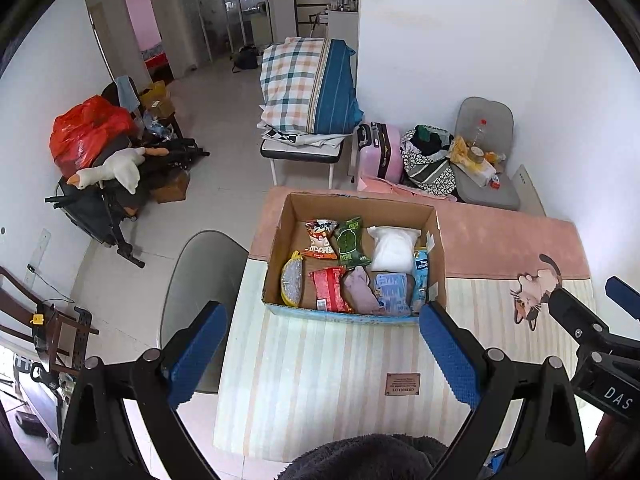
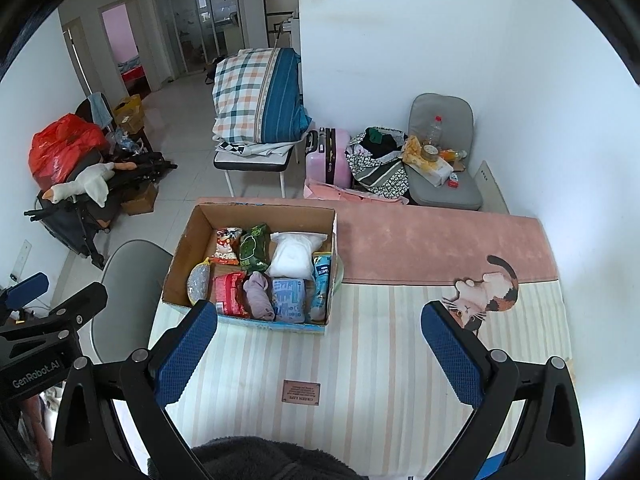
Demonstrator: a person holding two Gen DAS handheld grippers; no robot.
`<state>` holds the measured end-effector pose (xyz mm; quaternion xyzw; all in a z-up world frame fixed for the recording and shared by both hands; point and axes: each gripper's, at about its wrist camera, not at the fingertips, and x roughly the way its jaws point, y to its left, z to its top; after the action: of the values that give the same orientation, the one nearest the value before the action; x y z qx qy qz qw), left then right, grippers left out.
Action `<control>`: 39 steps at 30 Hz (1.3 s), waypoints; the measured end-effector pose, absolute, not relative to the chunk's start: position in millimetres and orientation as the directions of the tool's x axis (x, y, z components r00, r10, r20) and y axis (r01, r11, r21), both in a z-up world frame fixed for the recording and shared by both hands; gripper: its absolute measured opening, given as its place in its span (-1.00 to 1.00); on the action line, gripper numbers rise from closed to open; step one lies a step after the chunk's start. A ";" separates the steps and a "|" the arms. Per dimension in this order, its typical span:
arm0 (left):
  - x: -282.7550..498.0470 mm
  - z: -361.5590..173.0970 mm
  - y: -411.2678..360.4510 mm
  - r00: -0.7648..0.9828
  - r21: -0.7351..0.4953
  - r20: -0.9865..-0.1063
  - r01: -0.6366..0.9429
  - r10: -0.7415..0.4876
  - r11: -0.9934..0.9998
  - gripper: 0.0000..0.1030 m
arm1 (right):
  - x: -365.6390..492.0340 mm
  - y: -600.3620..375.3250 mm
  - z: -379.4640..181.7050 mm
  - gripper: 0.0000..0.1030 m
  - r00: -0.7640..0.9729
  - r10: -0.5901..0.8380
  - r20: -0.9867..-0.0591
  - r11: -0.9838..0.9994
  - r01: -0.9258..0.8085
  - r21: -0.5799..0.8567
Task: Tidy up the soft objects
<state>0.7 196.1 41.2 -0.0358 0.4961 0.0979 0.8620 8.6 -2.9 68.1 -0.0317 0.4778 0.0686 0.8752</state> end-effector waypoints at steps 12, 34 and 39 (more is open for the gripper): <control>-0.5 41.0 196.3 0.487 0.037 -0.863 -0.202 0.133 0.979 0.92 | 17.9 -5.9 69.2 1.00 0.538 0.092 -0.838 0.989 -0.149 0.012; 4.7 40.0 196.8 0.490 0.031 -0.862 -0.201 0.127 0.979 0.92 | 22.9 -7.9 65.1 1.00 0.552 0.081 -0.830 0.990 -0.140 0.004; 10.7 38.4 196.0 0.488 0.040 -0.863 -0.190 0.130 0.981 0.92 | 23.8 -7.6 61.9 1.00 0.550 0.079 -0.831 0.990 -0.143 0.000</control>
<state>10.7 196.0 38.4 -0.0304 0.4973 0.0927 0.8621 23.8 -7.6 61.9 -0.0340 0.4702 0.0631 0.8797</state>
